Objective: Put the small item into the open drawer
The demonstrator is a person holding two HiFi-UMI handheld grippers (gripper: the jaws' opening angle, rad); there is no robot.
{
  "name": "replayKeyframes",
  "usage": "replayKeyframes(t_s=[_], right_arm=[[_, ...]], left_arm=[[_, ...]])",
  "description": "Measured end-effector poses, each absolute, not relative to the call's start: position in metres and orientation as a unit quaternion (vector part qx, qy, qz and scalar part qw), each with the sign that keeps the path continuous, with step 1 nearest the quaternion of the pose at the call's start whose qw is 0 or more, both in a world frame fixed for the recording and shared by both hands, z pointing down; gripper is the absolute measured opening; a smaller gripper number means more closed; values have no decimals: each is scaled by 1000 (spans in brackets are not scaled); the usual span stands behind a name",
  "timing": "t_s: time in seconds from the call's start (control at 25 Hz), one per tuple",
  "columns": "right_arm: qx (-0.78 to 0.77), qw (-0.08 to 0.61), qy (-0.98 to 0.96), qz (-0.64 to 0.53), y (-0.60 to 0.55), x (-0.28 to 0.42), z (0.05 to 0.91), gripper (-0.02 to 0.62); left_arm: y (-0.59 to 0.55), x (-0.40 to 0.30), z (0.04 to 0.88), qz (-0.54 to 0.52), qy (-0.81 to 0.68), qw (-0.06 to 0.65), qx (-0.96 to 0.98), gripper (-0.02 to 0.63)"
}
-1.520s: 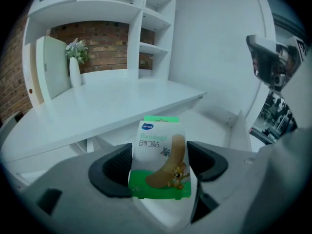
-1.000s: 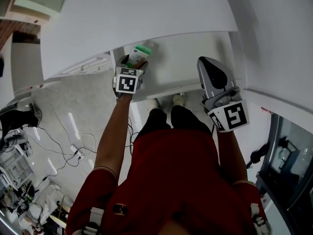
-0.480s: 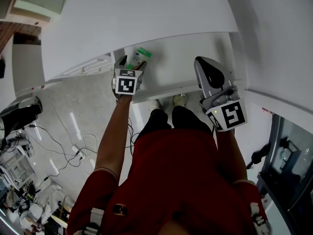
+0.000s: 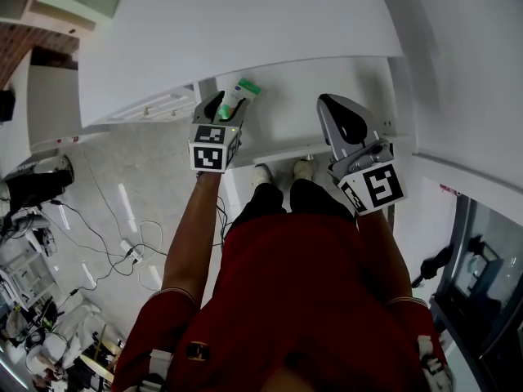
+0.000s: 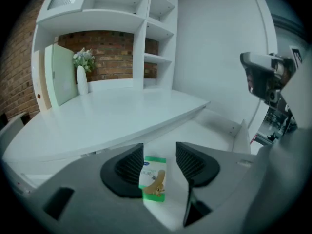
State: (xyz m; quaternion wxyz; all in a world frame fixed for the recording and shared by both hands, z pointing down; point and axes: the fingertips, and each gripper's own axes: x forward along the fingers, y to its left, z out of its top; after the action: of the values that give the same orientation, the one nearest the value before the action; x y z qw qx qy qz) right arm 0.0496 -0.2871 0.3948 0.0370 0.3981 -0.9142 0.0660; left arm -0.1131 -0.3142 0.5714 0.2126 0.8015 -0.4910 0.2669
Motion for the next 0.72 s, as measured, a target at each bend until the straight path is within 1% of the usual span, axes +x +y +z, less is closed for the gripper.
replayKeyframes(t_s=[0.24,0.52,0.6,0.72], right_arm=[[383,25,-920,75,-277,36,393,12],[361,4,-929,76,-257,21,378,12],[355,-2,-932,76,-250,17,373,12],[349,-13,-934,73,-241,13,366,12]], left_arm=[[-305,-97,494,172,-497,163,835,115],[-283,-88,417,85,-498,120,854,27],[-276,-85,399,68,-497,108,858,6],[-267,-80,374,46,-493,88,864,3]])
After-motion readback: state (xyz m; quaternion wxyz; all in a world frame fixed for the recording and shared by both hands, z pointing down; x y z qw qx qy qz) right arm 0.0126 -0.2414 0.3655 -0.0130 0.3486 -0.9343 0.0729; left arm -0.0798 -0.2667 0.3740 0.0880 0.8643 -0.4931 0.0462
